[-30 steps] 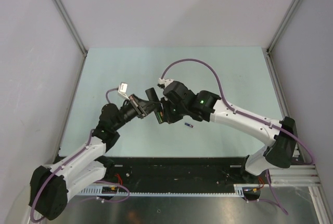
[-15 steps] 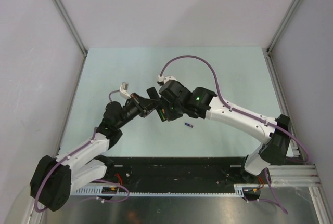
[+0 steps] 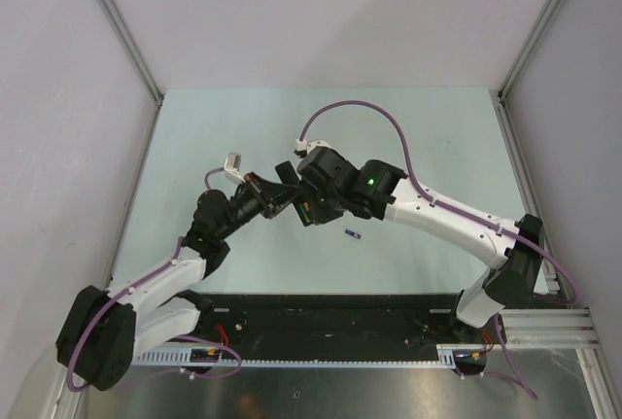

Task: Load the batteries into the remote control
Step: Load the battery into the remote control.

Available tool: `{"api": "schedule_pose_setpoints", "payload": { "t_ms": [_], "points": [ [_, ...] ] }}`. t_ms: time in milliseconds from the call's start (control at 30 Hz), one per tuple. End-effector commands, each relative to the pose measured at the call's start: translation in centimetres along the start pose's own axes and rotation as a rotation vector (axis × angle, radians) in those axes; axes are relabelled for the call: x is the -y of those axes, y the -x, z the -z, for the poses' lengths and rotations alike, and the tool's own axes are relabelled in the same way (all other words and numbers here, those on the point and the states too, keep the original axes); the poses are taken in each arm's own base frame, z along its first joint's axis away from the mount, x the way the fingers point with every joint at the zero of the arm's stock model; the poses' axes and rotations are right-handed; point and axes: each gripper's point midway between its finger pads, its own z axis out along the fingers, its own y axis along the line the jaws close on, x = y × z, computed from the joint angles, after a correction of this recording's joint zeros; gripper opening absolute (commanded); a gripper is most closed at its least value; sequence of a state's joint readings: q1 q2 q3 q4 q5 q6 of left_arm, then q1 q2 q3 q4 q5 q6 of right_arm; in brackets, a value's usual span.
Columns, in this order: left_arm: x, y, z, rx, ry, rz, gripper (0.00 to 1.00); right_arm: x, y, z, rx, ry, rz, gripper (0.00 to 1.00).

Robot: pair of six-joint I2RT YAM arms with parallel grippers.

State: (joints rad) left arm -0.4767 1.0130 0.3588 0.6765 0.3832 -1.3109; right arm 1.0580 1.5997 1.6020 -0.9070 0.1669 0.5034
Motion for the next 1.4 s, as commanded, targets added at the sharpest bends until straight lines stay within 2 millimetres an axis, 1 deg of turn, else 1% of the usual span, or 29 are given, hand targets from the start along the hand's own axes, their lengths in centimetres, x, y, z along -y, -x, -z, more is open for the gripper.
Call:
{"api": "schedule_pose_setpoints", "payload": {
  "t_ms": [0, 133, 300, 567, 867, 1133, 1367],
  "points": [
    [8.0, -1.6, 1.5, -0.113, -0.282, 0.021, 0.0, 1.7, 1.1, -1.7, 0.026, -0.09, -0.008, 0.05],
    [7.8, -1.3, 1.4, -0.108, -0.277, 0.021, 0.0, 1.7, 1.0, -1.6, 0.021, -0.094, -0.003, 0.13],
    [7.5, -1.2, 1.3, -0.105, -0.269, 0.026, 0.0, 1.9, 1.1, -1.5, 0.018, -0.101, 0.0, 0.18],
    [6.7, -1.1, 1.0, -0.107, -0.246, 0.042, 0.0, 1.9, 1.1, -1.4, 0.011, -0.107, 0.001, 0.22],
    [6.8, -0.8, 0.6, -0.103, -0.244, 0.06, 0.0, 2.2, 1.2, -1.3, 0.008, -0.123, 0.0, 0.27],
    [6.4, -0.6, 0.1, -0.106, -0.233, 0.07, 0.0, 2.5, 1.8, -0.8, 0.02, -0.146, -0.012, 0.34],
    [5.5, -0.8, -0.1, -0.11, -0.21, 0.079, 0.0, 2.4, 2.4, -0.7, 0.029, -0.146, -0.02, 0.41]
  ]
}}
